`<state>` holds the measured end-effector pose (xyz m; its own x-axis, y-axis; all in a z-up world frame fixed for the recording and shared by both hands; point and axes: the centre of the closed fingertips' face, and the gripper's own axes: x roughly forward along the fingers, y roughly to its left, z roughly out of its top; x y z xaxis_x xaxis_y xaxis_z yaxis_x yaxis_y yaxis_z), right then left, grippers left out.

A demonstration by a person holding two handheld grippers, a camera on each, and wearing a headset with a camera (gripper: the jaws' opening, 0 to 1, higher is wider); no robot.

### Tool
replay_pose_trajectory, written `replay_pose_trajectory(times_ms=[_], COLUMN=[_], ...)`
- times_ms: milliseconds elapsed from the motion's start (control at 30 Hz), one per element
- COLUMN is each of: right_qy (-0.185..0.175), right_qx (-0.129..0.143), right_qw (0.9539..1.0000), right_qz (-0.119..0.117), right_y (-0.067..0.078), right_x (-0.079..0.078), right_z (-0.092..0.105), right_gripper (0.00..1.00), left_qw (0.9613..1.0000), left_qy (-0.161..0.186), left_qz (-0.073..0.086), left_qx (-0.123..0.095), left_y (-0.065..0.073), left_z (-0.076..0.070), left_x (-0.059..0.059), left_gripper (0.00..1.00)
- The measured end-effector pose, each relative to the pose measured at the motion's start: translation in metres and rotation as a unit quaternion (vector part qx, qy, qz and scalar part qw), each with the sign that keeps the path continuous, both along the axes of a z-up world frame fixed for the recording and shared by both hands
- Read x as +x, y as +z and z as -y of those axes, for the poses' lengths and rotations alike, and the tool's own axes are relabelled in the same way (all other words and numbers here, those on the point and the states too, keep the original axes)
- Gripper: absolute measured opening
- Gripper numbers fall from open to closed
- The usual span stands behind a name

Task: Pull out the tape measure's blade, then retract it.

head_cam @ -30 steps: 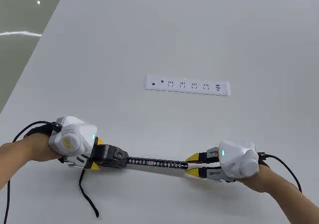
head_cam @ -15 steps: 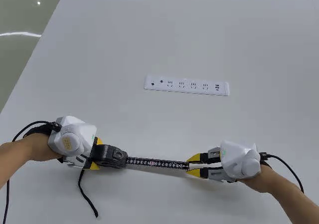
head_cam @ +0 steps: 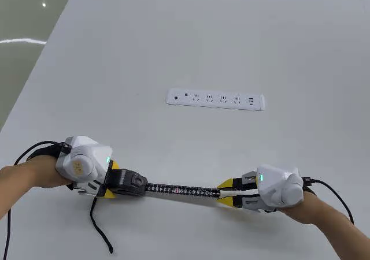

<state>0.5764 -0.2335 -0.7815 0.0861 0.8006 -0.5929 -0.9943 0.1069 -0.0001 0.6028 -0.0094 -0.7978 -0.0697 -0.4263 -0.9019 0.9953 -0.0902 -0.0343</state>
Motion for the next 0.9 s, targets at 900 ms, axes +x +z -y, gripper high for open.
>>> replay_pose_trajectory(times_ms=[900], right_qy=[0.0], right_qx=[0.003], right_qw=[1.0], right_qz=[-0.002], right_y=[0.0036], right_x=[-0.0016], right_z=[0.007], right_gripper=[0.1], left_qw=[1.0], left_qy=[0.002], left_qz=[-0.002], left_qx=[0.002], left_y=[-0.0011], left_z=[0.0003], left_x=[-0.0007], left_gripper=[0.29])
